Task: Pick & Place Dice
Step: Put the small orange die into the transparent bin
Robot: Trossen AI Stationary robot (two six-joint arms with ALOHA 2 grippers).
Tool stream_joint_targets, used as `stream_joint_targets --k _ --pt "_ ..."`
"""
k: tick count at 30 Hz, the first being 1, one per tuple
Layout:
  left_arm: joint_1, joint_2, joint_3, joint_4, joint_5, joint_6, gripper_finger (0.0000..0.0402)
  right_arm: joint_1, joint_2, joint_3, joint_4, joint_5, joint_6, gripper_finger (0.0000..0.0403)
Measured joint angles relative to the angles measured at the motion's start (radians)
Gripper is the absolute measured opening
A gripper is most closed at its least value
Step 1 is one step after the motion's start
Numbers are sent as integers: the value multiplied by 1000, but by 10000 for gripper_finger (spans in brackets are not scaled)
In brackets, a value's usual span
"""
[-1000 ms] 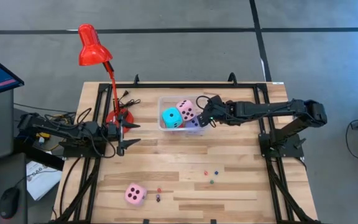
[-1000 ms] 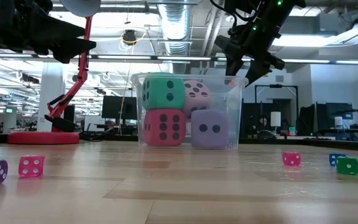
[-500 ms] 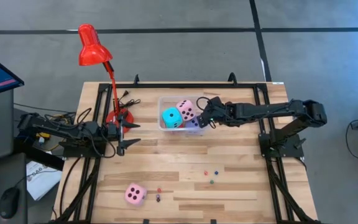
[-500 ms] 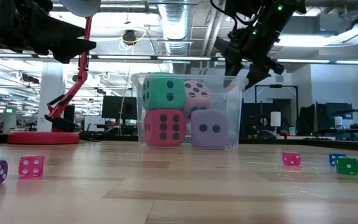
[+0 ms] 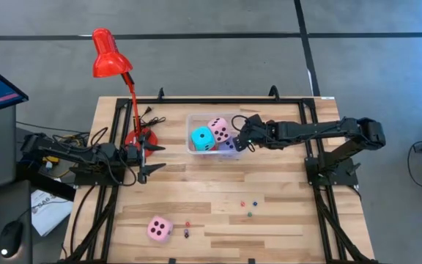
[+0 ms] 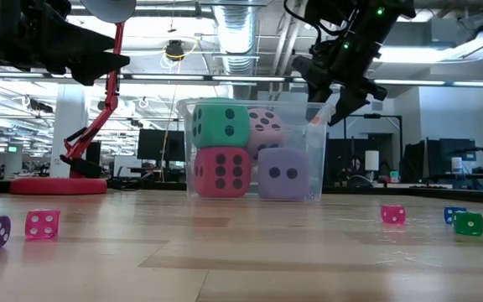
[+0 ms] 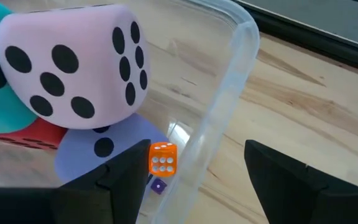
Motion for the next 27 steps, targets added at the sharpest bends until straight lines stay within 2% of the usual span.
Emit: stream_joint_targets --k 22,27 --pt "0 0 0 0 5 0 274 0 -10 1 -32 -31 0 255" --pt "0 0 0 0 5 0 274 -1 -12 47 -48 -32 -20 255"
